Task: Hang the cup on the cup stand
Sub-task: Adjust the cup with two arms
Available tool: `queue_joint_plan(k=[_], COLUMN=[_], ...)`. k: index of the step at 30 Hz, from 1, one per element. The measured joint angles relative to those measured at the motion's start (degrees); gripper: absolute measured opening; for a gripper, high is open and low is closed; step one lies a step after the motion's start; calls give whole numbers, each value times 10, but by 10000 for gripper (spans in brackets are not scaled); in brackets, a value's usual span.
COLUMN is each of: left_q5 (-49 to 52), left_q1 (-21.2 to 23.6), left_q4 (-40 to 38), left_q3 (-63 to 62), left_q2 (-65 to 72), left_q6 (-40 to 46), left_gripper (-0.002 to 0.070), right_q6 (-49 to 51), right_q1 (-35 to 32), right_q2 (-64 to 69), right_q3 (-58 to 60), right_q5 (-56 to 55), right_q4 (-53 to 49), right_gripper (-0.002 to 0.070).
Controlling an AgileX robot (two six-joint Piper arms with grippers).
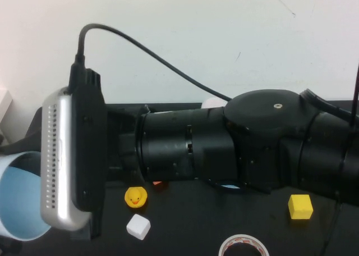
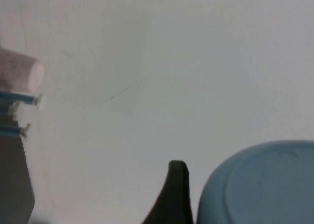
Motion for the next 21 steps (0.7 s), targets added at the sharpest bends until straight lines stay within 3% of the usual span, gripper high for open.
queue_joint_plan(k=[16,21], left_q5=[10,8], left_q1=[2,2], left_q4=[-2,-2], left_q3=[0,0], left_q2=[14,14], left_q6=[-4,2], left_gripper=[577,576], right_q6=[-28,-20], right_q1=[5,5], right_q2=[0,0], right_q3=[3,3], right_q5=[-32,-35], right_q4=[-4,-4], right_gripper=[22,111])
